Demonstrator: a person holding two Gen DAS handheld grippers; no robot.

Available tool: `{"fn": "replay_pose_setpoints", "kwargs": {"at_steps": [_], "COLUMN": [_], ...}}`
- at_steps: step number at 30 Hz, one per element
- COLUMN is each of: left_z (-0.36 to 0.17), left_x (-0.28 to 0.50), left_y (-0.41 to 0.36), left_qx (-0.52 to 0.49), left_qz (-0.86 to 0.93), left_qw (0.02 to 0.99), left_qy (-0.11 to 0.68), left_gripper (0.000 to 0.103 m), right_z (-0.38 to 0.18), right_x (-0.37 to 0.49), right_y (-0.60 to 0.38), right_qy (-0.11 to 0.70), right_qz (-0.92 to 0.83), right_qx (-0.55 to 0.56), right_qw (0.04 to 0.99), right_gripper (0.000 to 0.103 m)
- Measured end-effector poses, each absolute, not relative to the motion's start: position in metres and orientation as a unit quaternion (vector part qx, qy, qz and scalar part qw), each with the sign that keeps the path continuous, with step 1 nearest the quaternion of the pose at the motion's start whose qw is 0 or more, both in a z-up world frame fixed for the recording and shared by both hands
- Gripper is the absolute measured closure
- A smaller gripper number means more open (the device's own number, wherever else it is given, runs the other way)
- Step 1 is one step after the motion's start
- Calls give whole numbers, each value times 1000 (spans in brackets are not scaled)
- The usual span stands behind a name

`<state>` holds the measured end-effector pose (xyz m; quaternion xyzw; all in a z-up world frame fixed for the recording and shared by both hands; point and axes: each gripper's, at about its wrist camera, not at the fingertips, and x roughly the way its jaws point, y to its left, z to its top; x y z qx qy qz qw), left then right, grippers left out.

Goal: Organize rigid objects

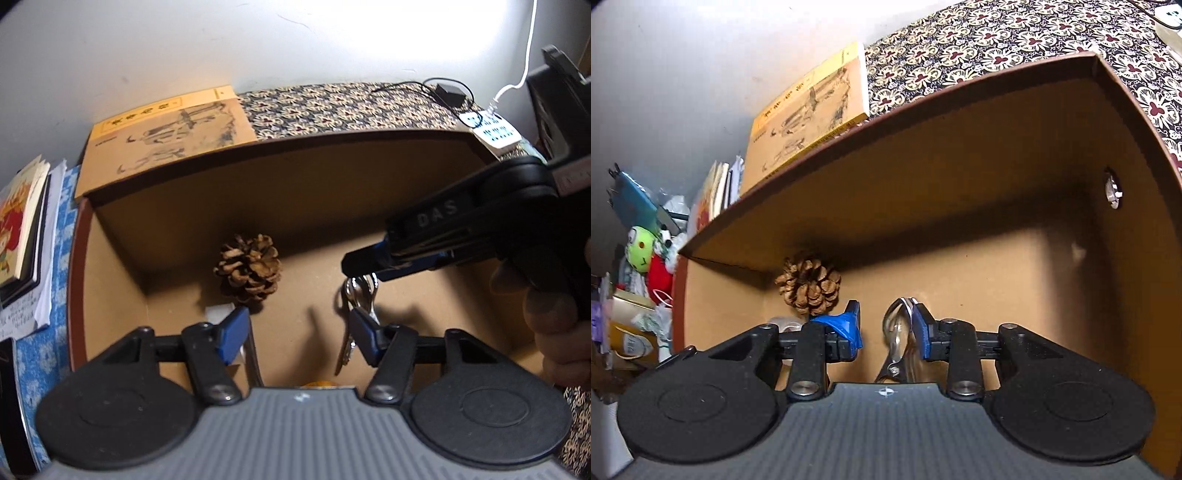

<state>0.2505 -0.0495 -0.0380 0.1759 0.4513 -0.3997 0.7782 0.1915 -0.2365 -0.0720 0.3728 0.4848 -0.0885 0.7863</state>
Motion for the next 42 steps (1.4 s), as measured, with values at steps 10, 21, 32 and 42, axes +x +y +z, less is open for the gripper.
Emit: {"fn": "replay_pose_setpoints", "kwargs": {"at_steps": [10,21,32,42], "left_z": [-38,-40,-44,-46], "left_x": [249,250,251,251], "left_y": [-52,-53,-58,-61], "left_qx": [183,186,207,221], "left_qz": [-402,-382,-336,-316], "left_qw": [777,784,800,806], "left_qy": [450,453,452,450], "left_gripper": [41,40,37,37], "right_z": [-93,-94,-64,-56], "right_x": [203,209,199,172], "right_y": [-235,-229,-213,-224], "right_qy": [506,489,468,457], "right_qz": [-37,-19,-55,-105], "right_qx": [406,423,333,323], "right_qw": [760,763,817,822], "right_gripper": [90,89,89,89]}}
